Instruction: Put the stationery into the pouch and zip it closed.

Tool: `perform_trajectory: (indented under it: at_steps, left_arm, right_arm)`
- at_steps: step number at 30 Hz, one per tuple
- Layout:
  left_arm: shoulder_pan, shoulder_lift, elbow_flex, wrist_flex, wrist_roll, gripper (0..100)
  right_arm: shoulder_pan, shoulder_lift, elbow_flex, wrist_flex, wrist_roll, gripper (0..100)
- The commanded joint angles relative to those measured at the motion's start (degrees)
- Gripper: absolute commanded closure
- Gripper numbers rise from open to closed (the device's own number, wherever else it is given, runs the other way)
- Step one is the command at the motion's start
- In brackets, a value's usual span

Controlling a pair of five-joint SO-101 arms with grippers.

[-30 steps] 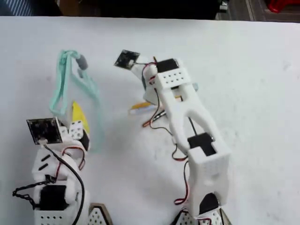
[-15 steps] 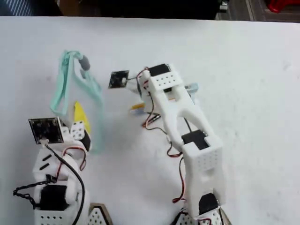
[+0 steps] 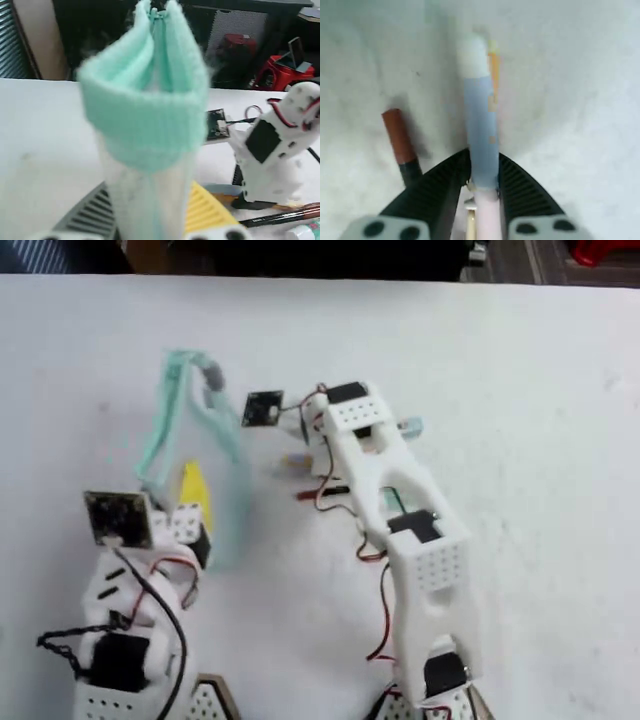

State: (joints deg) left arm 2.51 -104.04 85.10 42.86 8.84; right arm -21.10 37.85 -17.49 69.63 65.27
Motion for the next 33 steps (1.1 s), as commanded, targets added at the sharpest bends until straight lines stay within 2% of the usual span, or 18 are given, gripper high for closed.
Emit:
perform_trajectory:
  at_steps: [1, 7, 14, 23, 28, 33]
  left_arm:
    - [7.78, -0.75, -3.6, -0.7, 0.35, 98]
    - [9.54, -0.75, -3.69, -0.7, 0.35, 98]
    - [9.54, -0.75, -3.16, -0.26, 0.35, 98]
    - [7.96, -0.75, -2.11, -0.18, 0.26, 98]
    - [7.52, -0.75, -1.05, -0.26, 0.26, 98]
    - [7.96, -0.75, -0.53, -0.62, 0.26, 97]
  right_arm:
    - [0.75, -5.41, -0.44, 2.42, 0.18, 98.4]
    - [1.27, -17.89, -0.18, 9.89, 0.18, 98.1]
    - [6.29, -26.68, 0.0, 12.53, -2.64, 98.1]
    - [6.99, -21.14, 3.08, 12.18, -3.16, 98.1]
    - [8.48, -16.57, 3.43, 6.99, -3.34, 98.1]
    - [9.01, -10.68, 3.08, 6.2, -3.16, 98.1]
